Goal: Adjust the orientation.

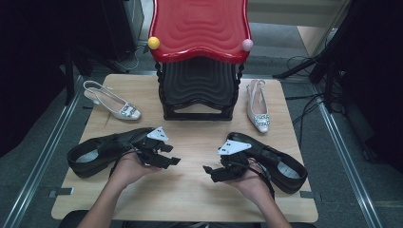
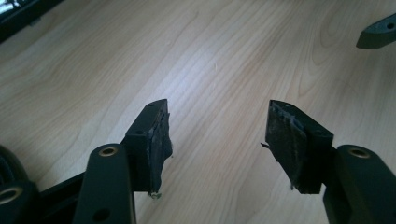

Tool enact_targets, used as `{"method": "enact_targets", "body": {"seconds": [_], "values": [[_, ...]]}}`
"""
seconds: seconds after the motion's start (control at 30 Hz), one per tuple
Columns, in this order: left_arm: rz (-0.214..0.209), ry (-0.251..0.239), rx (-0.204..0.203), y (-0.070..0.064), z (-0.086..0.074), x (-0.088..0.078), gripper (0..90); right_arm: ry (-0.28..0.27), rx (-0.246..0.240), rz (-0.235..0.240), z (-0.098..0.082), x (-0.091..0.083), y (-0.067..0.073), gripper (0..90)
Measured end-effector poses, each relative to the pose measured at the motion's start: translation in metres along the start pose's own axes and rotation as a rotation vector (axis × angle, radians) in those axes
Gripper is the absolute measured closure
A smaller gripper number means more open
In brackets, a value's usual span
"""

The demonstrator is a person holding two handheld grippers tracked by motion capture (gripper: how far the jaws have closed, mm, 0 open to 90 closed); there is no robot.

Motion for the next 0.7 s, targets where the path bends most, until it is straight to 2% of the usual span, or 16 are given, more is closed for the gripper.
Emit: {"method": "enact_targets", "body": {"seconds": [0.03, 0.07, 0.13, 0.17, 0.2, 0.3, 0.4, 0.5, 0.57, 0.6, 0.7], "values": [[0.0, 0.0, 0.0, 0.0, 0.0, 0.0, 41.7, 0.0, 0.0, 0.0, 0.0, 0.0, 0.0, 18.5], [0.007, -0.018, -0.003, 0.001, 0.0, -0.001, 42.1, 0.01, 0.009, 0.042, -0.002, 0.001, 0.002, 21.0], [0.003, -0.014, 0.007, 0.0, 0.0, -0.001, 41.9, 0.01, 0.025, 0.077, -0.002, 0.004, 0.003, 23.7], [0.003, -0.014, 0.007, 0.0, 0.0, -0.001, 41.9, 0.01, 0.025, 0.077, -0.002, 0.004, 0.003, 23.7], [-0.003, -0.01, 0.013, -0.002, 0.0, -0.001, 42.5, 0.009, 0.029, 0.103, -0.001, 0.006, 0.005, 24.9], [-0.043, -0.001, 0.008, -0.005, -0.001, -0.001, 42.9, -0.001, 0.01, 0.1, 0.001, 0.004, 0.008, 27.8], [-0.037, 0.001, 0.02, -0.004, -0.002, -0.002, 42.7, -0.01, 0.0, 0.097, 0.002, 0.003, 0.008, 29.2], [-0.033, 0.013, -0.006, -0.001, -0.005, -0.005, 41.9, -0.006, 0.007, 0.118, 0.001, 0.003, 0.008, 29.7], [-0.045, 0.014, -0.022, 0.0, -0.006, -0.008, 42.0, -0.007, 0.015, 0.124, 0.001, 0.002, 0.008, 30.0], [-0.048, 0.01, -0.024, 0.0, -0.006, -0.009, 42.0, -0.012, 0.018, 0.138, 0.002, 0.001, 0.008, 33.4], [-0.042, -0.008, -0.014, 0.0, -0.005, -0.017, 41.7, 0.002, 0.01, 0.138, 0.001, 0.002, 0.009, 35.6]]}}
Point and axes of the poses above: each handheld gripper's, and its own axes: x roughly forward along the jaws, z roughly out of its top, y roughly to its left, the point moved 7 cm from there along x, roughly forward along the jaws, and after that the axes turned 8 degrees about y, right-handed, at the moved point
